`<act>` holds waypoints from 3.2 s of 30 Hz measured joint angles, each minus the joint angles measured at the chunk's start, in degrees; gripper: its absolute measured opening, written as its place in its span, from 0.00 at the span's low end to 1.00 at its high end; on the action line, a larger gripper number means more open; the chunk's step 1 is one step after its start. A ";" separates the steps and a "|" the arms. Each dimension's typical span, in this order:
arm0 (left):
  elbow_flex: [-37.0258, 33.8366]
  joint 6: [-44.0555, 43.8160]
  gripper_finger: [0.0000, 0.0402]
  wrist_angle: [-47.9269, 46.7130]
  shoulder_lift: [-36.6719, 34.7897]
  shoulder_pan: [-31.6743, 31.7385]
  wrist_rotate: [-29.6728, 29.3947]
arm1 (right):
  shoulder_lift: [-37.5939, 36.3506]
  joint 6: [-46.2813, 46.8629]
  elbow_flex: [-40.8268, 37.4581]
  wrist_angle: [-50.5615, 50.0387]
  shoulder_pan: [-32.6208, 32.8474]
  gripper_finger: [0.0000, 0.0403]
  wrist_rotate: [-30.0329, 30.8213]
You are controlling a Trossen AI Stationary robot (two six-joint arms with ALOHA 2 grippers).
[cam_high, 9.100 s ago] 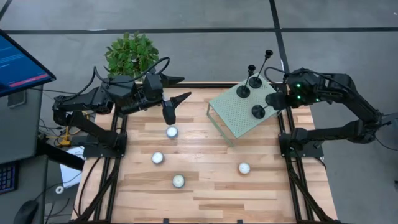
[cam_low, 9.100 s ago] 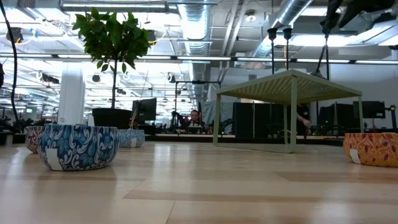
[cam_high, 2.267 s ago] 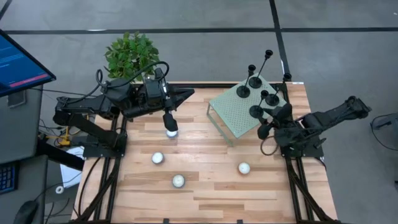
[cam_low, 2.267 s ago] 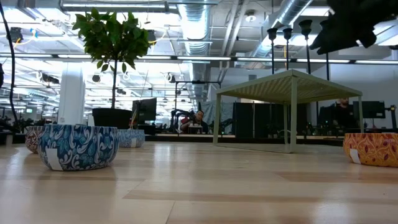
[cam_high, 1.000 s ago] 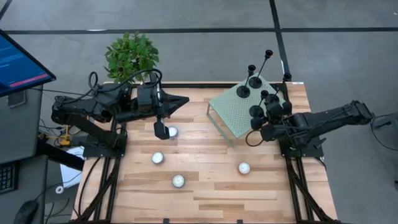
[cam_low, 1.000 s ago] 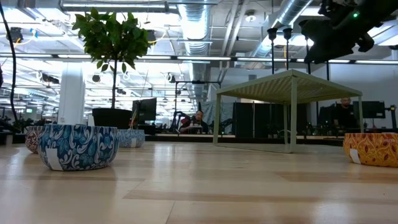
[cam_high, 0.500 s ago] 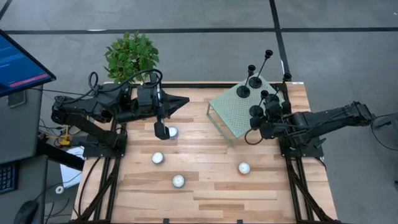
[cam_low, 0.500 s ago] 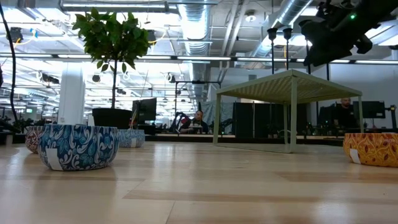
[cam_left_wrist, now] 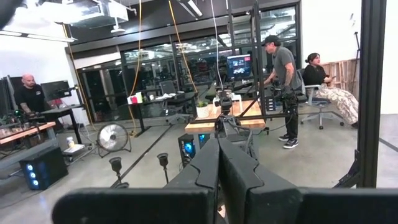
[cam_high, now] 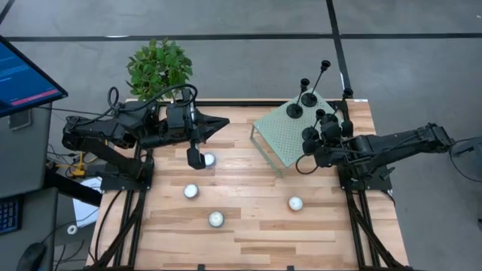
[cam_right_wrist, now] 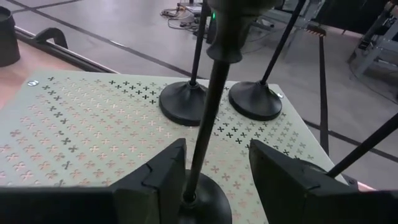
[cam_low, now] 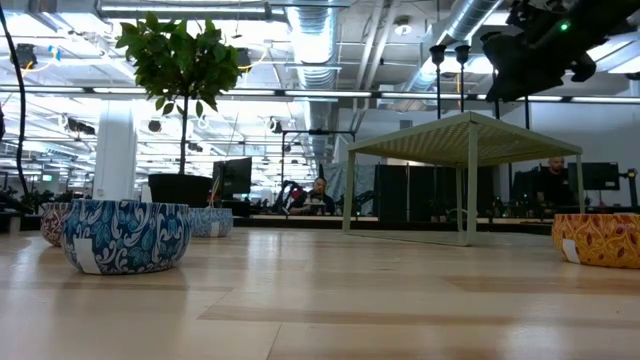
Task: Pick & Place candle stick holders
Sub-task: Align the black candle holder with the bottom left black candle holder on the shelf, then put the light blue scented candle on the shelf
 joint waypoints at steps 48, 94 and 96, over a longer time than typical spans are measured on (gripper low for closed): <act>0.00 -0.02 0.02 -0.82 0.00 0.00 0.00 | -0.13 6.12 0.09 -4.23 -0.19 0.01 -0.74; 0.07 -24.17 0.25 -36.07 0.05 0.02 -3.89 | -8.46 15.51 11.17 -21.12 18.85 0.54 -47.93; 0.07 -29.74 0.29 -42.58 0.89 0.01 -3.85 | -8.66 20.28 11.17 -23.26 22.95 0.52 -51.77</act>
